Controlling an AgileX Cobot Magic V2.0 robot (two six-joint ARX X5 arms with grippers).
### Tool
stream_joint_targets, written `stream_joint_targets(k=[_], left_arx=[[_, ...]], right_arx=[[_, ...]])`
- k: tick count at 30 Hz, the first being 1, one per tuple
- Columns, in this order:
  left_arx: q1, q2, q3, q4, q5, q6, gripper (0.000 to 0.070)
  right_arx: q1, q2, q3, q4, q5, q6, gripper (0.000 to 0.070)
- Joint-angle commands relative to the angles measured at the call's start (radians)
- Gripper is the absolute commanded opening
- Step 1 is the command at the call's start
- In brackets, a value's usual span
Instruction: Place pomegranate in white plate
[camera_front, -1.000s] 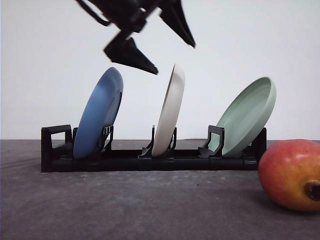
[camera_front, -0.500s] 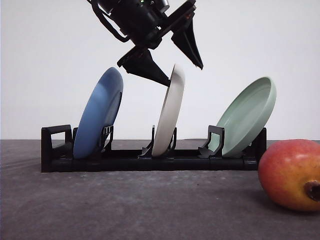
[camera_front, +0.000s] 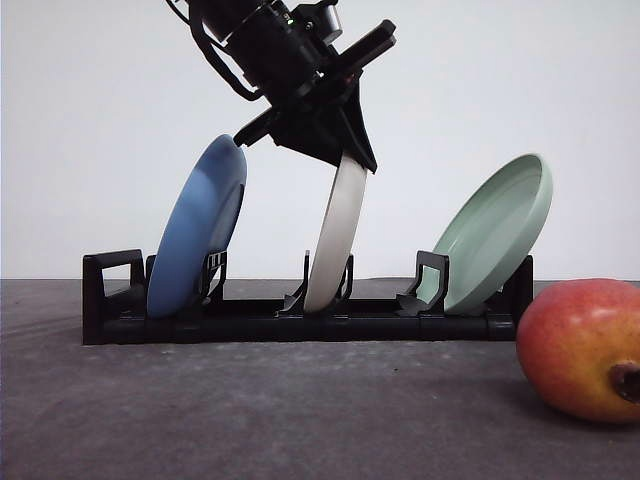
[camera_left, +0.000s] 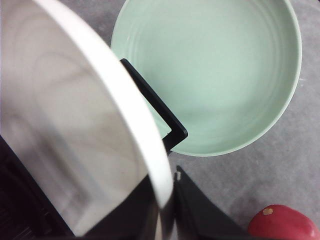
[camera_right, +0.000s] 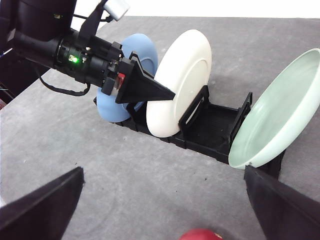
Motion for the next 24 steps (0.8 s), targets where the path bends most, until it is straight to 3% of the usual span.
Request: stream_joint_targets(k=[1,12,24], left_arx=[[-0.010,0.018,0.024,0.006,-0.002,-0.027,0.0010],[-0.031,0.002,0.070,-0.030,-0.003,-0.065,0.0009],[-0.092,-0.125,0.076,-0.036,-0.037,0.005,0.0009]], right_arx=[[-0.001,0.003,0.015,0.006,-0.004,0.004,0.0656],[-0.001,0.004,0.015,0.006,-0.004,0.004,0.0656],[-0.001,0.004,0.015,0.005,-0.004,0.004,0.0656]])
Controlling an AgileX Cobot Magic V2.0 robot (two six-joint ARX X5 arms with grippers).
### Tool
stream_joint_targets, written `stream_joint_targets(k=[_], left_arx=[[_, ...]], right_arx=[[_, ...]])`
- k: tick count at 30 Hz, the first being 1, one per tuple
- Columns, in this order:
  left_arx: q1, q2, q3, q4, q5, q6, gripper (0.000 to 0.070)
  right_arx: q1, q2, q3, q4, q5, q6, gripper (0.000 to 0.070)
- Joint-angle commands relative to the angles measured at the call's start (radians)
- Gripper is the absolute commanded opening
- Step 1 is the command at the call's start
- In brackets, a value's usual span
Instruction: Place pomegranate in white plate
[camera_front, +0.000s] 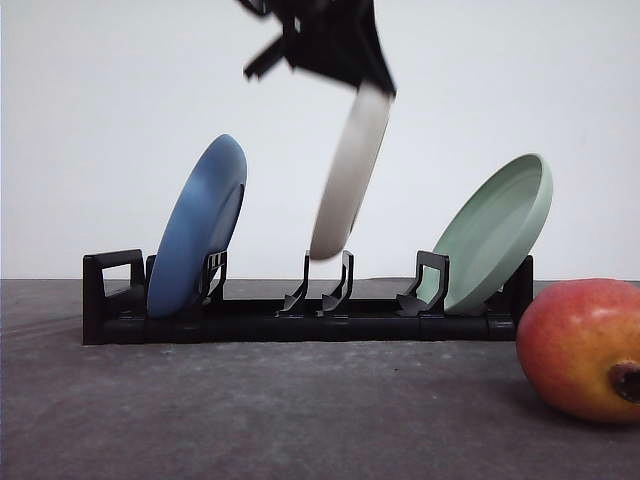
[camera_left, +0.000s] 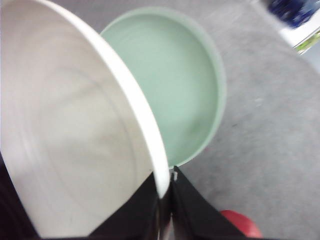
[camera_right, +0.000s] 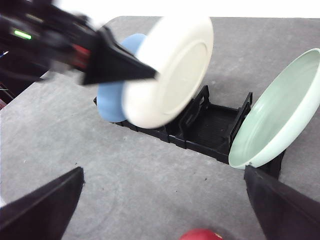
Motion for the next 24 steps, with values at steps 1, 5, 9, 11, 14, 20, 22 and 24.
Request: stream_joint_targets(k=[1,5,9,11,14,20,22,24], left_arx=[[-0.023,-0.020,0.026,0.006,-0.005,0.040,0.0009],[-0.070,-0.090,0.026,-0.054,-0.006,0.080,0.0009],[-0.147,-0.165,0.026,-0.170,-0.068,0.137,0.0009],[-0.195,-0.205,0.026,-0.248,-0.123,0.164,0.0009],[-0.278,-0.260,0.025,-0.353,-0.220,0.182,0.0010],[-0.467,-0.342,0.018,-0.517,-0.483,0.139,0.0009],[-0.522,-0.358,0.003,-0.563,-0.561,0.095,0.0009],[-0.572,-0.373,-0.026,-0.588,-0.630,0.057,0.0009]], right_arx=[[-0.001,0.004,0.015,0.005,-0.004,0.004,0.0656],[-0.001,0.004,0.015,0.005,-0.004,0.004,0.0655],[-0.001,0.004,0.015,0.005,-0.004,0.004,0.0655],[-0.001,0.004,0.015,0.003,-0.004,0.004,0.0655],[-0.001,0.003,0.015,0.002,-0.004,0.004,0.0656],[0.000,0.003,0.015,0.000,-0.005,0.009,0.0655],[0.000,0.003,0.015,-0.001,-0.007,0.024,0.0655],[0.000,0.003,0.015,-0.002,-0.019,0.030,0.0655]])
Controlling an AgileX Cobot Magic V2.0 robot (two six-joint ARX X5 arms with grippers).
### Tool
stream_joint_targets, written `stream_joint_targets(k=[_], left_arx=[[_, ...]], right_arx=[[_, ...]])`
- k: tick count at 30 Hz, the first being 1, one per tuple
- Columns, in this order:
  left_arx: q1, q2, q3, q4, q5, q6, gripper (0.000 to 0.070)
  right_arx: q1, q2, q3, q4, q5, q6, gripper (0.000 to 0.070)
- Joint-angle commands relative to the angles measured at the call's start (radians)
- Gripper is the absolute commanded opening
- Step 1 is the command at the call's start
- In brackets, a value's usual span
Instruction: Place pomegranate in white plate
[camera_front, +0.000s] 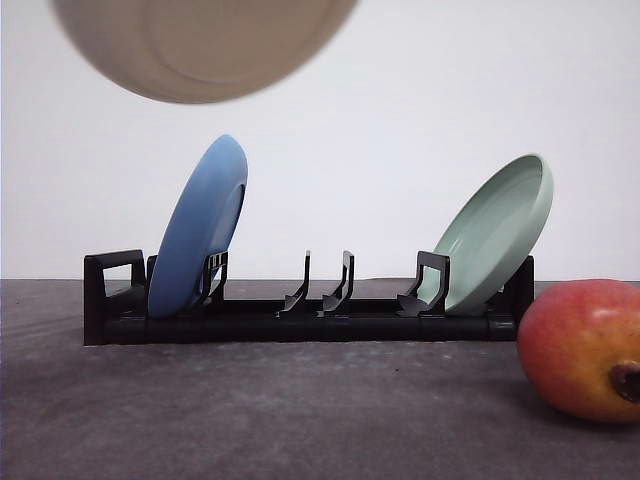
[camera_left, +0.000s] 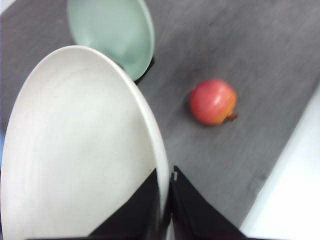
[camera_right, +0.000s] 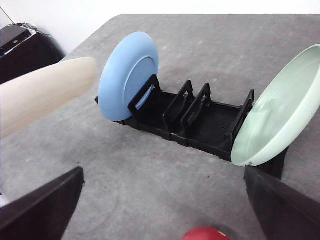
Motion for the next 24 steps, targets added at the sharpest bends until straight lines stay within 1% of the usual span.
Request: stream_joint_targets(k=[1,5,7,10,13,14,18,24], left_arx=[[-0.052,0.002,-0.025,-0.004,-0.076,-0.065,0.0009],[-0.149,-0.007,-0.167,0.010,-0.200,-0.151,0.0009],[-0.182,-0.006,-0.265,0.066,-0.237,-0.179,0.0009],[-0.215,0.002,-0.415,0.214,-0.241,-0.221,0.0009],[-0.230,0.029,-0.538,0.375,-0.249,-0.232,0.0009],[-0.231,0.044,-0.565,0.411,-0.256,-0.240,0.0009],[-0.230,0.137,-0.621,0.500,-0.281,-0.248,0.0009],[-0.231,0.301,-0.623,0.586,-0.280,-0.239,0.0009]], right_arx=[[0.000,0.004,0.015,0.005,-0.017,0.018,0.0655],[0.000,0.003,0.015,-0.002,-0.020,0.018,0.0655],[0.000,0.004,0.015,-0.007,-0.019,0.018,0.0655],[0.004,0.003,0.015,-0.017,-0.019,0.018,0.0655],[0.017,0.004,0.015,-0.020,-0.019,0.018,0.0655],[0.022,0.004,0.015,-0.020,-0.019,0.018,0.0655],[0.049,0.003,0.015,-0.020,-0.019,0.018,0.0655],[0.072,0.004,0.015,-0.020,-0.018,0.018,0.0655]])
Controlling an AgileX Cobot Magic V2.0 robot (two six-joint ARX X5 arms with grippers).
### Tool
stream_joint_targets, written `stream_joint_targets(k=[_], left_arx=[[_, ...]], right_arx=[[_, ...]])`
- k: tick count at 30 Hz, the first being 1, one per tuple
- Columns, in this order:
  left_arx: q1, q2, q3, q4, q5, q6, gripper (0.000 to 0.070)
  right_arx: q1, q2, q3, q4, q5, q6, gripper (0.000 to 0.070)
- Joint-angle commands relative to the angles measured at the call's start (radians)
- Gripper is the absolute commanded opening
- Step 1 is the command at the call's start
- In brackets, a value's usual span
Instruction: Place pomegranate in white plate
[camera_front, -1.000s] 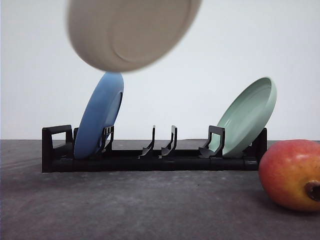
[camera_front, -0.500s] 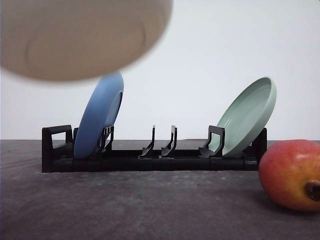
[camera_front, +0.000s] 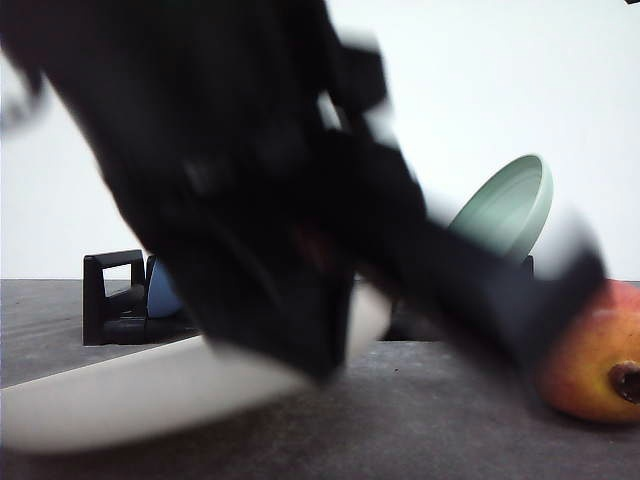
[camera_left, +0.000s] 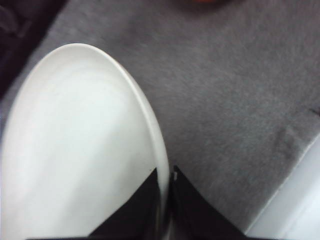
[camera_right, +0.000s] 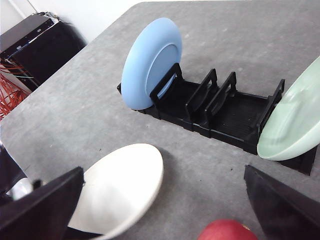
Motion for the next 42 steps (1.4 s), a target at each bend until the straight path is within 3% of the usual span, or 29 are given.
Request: stream_joint_targets(k=[1,7,9,11,15,17,24,32,37,42], left_arx=[[-0.015,0.048,0.010,0.019,-0.011,-0.006,0.0009],[-0.016,0.130,0.010,0.029,-0.006,-0.016,0.0011],[-0.016,0.131,0.010,0.031,-0.008,-0.016,0.0048],[-0.016,0.127,0.015,0.030,-0.009,-0.017,0.0160],[-0.016,0.088,0.018,0.031,-0.038,-0.016,0.0527],[-0.016,0.058,0.018,0.028,-0.038,-0.017,0.0594],[-0.016,-0.130,0.018,0.013,-0.025,-0.069,0.0598],[-0.016,-0.435,0.018,-0.082,0.094,-0.140,0.0597],[-0.016,-0.607,0.018,-0.148,0.192,-0.138,0.0597],[-0.016,-0.753,0.018,-0.218,0.315,-0.135,0.0596]], right_arx=[[0.006,0.004,0.015,0.006,-0.003,0.010,0.0655],[0.011,0.004,0.015,0.006,0.001,0.010,0.0655],[0.011,0.004,0.015,0.006,0.000,0.010,0.0655],[0.011,0.004,0.015,0.005,0.000,0.010,0.0655],[0.011,0.004,0.015,-0.001,0.001,0.010,0.0655],[0.011,0.004,0.015,-0.007,0.000,0.010,0.0655],[0.028,0.004,0.014,-0.036,0.000,0.009,0.0655],[0.067,0.037,0.014,-0.171,0.012,0.010,0.0655],[0.102,0.110,0.014,-0.259,0.113,0.023,0.0655],[0.170,0.223,0.014,-0.259,0.269,0.114,0.0662]])
